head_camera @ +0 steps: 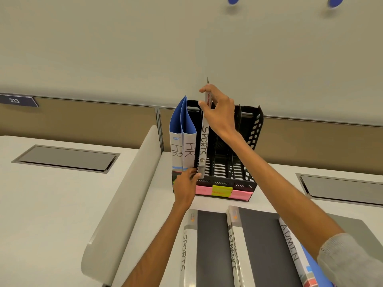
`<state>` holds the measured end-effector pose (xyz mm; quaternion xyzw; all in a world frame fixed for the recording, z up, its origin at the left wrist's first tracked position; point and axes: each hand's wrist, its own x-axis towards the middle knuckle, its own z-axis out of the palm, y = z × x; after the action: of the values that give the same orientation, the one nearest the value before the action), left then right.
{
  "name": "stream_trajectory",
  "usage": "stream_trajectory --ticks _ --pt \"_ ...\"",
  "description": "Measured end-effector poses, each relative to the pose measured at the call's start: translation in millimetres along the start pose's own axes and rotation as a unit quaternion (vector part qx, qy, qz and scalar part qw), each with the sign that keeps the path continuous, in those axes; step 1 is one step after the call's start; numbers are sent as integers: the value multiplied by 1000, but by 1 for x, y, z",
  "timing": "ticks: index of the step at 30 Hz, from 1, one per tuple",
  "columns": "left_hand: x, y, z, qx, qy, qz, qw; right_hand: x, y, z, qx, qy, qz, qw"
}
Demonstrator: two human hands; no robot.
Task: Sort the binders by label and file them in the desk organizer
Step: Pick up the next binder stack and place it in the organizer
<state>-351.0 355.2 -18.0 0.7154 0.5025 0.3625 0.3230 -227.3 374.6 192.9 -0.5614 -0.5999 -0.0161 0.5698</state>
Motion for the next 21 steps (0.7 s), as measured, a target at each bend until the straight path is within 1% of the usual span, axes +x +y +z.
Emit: stream_trajectory --ticks 4,9,15,18,21 --pt "2 0 2 34 38 6 999 -3 2 3 8 10 -12 1000" --pt "3 1 6 55 77 -7 995 -8 5 4 20 28 -4 999" --pt "11 3 9 65 76 -48 994 -32 14 11 12 8 7 1000" --pt "10 2 9 62 72 -47 994 -35 17 12 20 29 18 999" --pt "6 0 10 56 82 -41 994 -34 18 13 25 26 20 999"
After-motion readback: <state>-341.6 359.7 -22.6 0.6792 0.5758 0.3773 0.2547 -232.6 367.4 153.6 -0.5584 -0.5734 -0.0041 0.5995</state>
